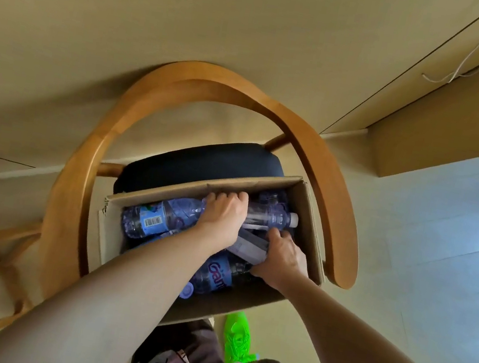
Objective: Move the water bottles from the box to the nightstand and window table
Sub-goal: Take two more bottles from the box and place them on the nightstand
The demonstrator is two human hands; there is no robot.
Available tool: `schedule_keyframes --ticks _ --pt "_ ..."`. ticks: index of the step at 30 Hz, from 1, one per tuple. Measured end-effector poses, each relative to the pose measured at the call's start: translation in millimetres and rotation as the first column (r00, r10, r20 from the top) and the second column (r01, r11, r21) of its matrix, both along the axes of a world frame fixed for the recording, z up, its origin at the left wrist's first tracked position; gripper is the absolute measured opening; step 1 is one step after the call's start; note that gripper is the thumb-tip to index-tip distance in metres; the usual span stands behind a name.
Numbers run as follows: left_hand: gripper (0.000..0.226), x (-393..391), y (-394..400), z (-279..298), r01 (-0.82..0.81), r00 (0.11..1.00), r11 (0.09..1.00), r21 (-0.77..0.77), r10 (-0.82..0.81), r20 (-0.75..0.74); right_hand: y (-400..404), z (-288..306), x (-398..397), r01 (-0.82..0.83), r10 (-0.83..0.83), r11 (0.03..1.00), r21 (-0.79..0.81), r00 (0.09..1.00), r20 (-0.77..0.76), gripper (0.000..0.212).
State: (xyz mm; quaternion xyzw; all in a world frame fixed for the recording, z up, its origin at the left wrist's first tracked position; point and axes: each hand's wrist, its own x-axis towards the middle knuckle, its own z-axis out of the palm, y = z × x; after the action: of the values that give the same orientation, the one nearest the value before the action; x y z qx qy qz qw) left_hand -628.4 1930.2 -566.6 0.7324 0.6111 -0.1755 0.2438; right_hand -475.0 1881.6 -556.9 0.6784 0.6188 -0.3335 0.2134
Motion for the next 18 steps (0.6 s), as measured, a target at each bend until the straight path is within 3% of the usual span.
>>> schedule_keyframes --ticks 5,11,14,16,18 --pt "0.077 -6 -9 13 -0.112 0.992 0.992 -0.060 0.115 0.042 -3 13 3 0.097 -0.097 0.995 -0.007 0.984 -0.147 0.078" --pt "0.057 -15 -31 54 -0.436 0.848 0.875 -0.210 0.478 0.231 -9 52 22 0.459 -0.389 0.888 0.045 0.797 -0.462 0.077" --pt "0.052 -9 -44 87 -0.554 0.708 0.779 -0.295 0.627 0.326 -16 83 35 0.716 -0.598 0.695 -0.069 0.522 -0.608 0.083" --pt "0.051 -1 -53 111 -0.609 0.606 0.715 -0.342 0.698 0.381 -20 105 47 0.820 -0.709 0.517 -0.246 0.249 -0.660 0.087" --pt "0.050 10 -59 138 -0.646 0.496 0.657 -0.389 0.748 0.441 -23 129 62 0.823 -0.729 0.390 -0.414 0.001 -0.685 0.085"
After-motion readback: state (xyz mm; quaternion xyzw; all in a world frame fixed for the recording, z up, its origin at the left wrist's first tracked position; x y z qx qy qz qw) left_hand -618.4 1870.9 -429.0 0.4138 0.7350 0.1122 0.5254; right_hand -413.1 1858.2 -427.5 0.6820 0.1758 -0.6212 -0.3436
